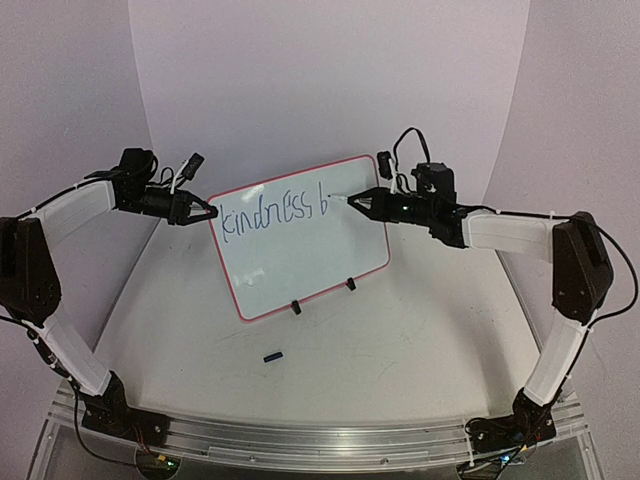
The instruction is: Write a sentence on the whiteboard
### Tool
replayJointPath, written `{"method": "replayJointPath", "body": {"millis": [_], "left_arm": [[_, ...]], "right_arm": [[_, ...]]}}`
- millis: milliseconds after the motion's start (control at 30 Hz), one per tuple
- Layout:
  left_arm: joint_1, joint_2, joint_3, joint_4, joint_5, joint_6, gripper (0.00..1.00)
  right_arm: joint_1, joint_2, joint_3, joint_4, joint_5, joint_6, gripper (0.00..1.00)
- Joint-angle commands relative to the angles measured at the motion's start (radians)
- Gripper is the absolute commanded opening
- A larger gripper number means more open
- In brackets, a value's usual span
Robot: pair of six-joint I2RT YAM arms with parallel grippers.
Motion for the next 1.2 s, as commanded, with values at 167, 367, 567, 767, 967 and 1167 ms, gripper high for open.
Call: {"method": "replayJointPath", "body": {"millis": [167,367,567,767,967,1167], "left_arm": [[-0.022,-0.009,0.018,-0.038,-0.051,0.045,0.0],[-0.023,-0.009,0.019,-0.039,-0.053,0.045,0.0],[-0.023,-0.011,0.019,-0.04,-0.055,0.046,0.0],[-0.024,-0.011,0.019,-0.039,-0.056,0.046,0.0],[-0.023,-0.013,0.019,-0.039,-0.057,0.047,0.0],[-0.023,-0.014,0.019,-0.041,-0.057,0.046,0.0]], "right_arm": [[0.0,0.05,0.062,0.021,0.029,-0.007,0.0],[-0.001,0.057,0.055,0.019,0.054,-0.006,0.0],[-0.001,0.063,0.052,0.016,0.096,0.004,0.0],[-0.005,0.064,0.05,0.015,0.116,0.013,0.0],[-0.014,0.051,0.037,0.017,0.145,0.022,0.0],[-0.014,0.047,0.052,0.02,0.141,0.021,0.0]]}}
